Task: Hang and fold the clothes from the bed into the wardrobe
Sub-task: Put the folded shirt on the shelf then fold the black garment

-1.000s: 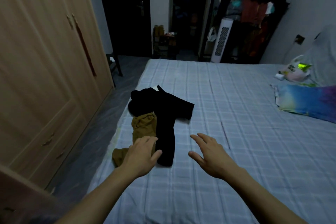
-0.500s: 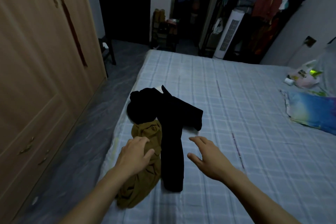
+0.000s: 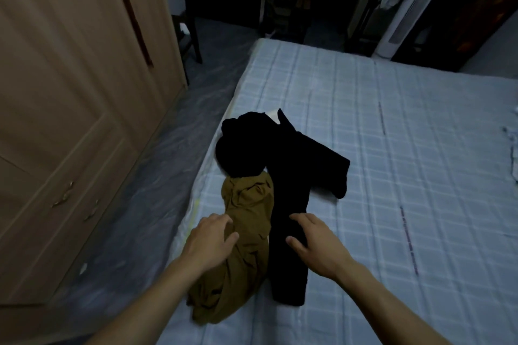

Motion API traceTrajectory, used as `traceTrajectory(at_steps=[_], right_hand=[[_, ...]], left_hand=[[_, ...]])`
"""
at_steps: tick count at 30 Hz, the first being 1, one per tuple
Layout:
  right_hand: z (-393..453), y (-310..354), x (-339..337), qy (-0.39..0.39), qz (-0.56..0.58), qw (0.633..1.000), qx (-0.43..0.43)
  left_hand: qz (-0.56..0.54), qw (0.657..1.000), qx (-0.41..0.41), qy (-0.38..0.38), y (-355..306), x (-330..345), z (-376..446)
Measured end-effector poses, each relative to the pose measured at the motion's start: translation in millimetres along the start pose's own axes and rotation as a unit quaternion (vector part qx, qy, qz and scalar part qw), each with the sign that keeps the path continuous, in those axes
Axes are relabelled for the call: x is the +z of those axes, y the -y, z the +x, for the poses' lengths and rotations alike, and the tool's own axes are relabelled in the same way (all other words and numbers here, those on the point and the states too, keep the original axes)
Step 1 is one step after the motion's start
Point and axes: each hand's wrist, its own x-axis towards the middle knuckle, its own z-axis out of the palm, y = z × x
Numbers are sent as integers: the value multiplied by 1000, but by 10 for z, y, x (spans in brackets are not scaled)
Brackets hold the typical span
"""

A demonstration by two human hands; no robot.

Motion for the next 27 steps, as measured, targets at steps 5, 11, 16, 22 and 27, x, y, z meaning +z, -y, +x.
traceTrajectory(at_steps=[5, 11, 16, 22, 27], right_hand=[[430, -156, 60, 16, 3, 1000, 1], [1013, -513, 15, 11, 19, 999, 26], [1589, -836, 19, -18, 24, 999, 42], [2370, -1255, 105, -58, -68, 994, 68], [3010, -1554, 210, -39, -168, 983, 62]], left_hand=[[-11, 1000, -1, -7, 55, -12, 473], [-20, 1000, -1, -5, 24, 16, 1111], [-7, 1000, 5, -2, 23, 81, 1719], [5, 1000, 17, 5, 108, 214, 2563], [-7, 1000, 27, -4, 240, 410, 3217]])
